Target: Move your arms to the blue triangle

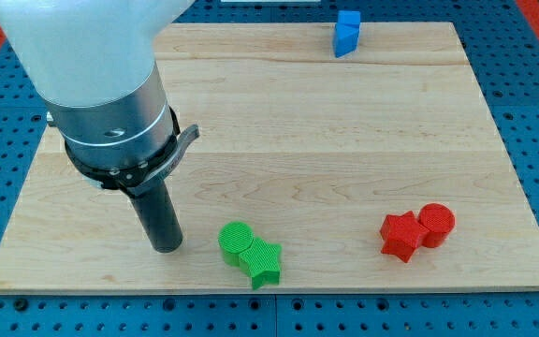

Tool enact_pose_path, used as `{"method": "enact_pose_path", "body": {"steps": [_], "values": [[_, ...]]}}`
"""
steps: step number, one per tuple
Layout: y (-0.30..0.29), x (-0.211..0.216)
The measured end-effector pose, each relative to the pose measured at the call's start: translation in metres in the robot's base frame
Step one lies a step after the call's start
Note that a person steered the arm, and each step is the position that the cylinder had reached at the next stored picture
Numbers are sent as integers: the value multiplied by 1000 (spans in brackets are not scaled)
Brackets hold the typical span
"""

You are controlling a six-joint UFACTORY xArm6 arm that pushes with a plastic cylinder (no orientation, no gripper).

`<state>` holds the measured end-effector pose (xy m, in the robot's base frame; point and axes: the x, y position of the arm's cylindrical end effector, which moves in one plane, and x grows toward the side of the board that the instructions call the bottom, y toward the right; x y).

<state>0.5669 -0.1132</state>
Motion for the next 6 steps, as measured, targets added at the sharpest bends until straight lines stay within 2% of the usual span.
{"method": "enact_pose_path", "body": {"steps": [1,3,5,6], "values": [[0,-1],[-1,-80],[6,-142],[76,-192]]}}
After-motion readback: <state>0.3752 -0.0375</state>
